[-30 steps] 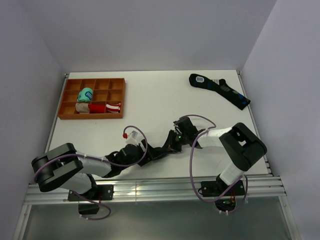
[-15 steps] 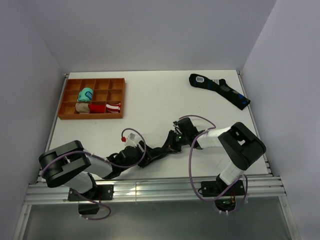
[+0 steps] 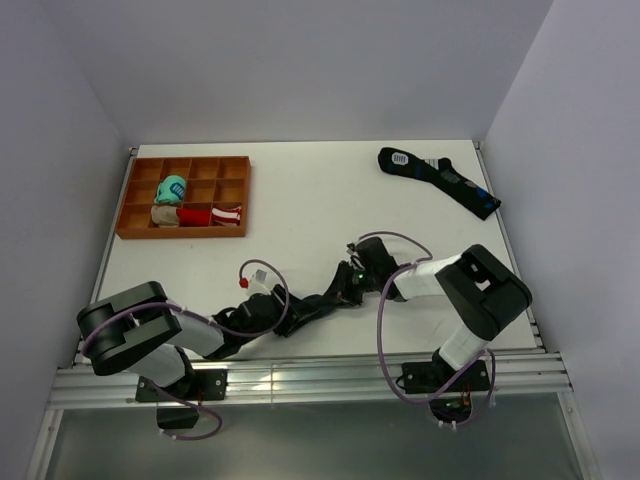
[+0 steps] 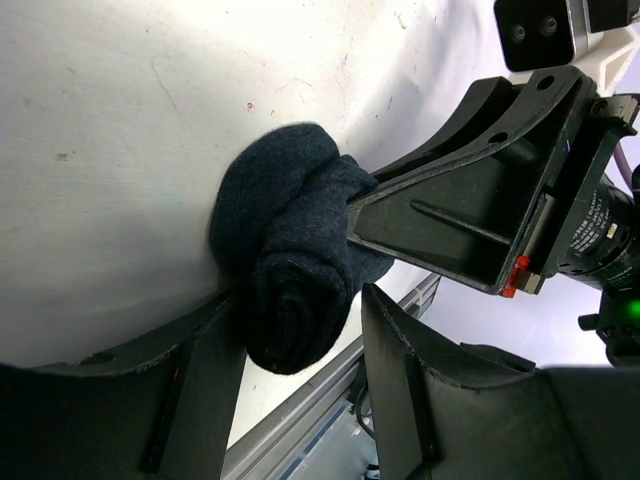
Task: Roll the socks
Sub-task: Pick up the sock at the center of the board.
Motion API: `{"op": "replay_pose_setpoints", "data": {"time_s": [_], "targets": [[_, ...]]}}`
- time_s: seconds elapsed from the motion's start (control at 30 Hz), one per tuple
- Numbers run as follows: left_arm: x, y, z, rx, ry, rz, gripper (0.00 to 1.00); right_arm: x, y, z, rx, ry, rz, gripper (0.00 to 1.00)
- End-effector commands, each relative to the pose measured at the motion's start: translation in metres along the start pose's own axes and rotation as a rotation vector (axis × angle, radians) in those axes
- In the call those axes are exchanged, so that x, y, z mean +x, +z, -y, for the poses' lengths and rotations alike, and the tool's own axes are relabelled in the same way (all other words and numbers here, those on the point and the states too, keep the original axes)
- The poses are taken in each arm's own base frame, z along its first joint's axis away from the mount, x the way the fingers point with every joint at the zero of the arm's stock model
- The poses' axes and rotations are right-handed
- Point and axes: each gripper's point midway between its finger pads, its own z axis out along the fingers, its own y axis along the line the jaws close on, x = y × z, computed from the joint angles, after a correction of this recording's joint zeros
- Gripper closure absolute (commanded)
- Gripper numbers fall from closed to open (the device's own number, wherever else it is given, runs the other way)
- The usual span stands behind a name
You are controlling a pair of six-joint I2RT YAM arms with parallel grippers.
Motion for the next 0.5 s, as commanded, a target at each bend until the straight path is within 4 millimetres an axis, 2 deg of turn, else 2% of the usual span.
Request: {"op": "replay_pose_setpoints", "data": {"time_s": [0.0,0.1,0.47], "targets": [[-0.006,-0.027,-0.124,-0.429,0.1,0.013,0.45,0.026,-0.001,0.086,0.308,0.084,-0.008,1.0],[-0.009,-0.026,-0.123,-0.435,0.085,0.036,0.44,0.026,-0.003,0.089,0.314,0.101,0.012,1.0],[-0.017,-0.026,-0.112,-0.445,0.092,0.084,0.41,0.013,-0.021,0.068,0.231,0.242,0.226,1.0]]}}
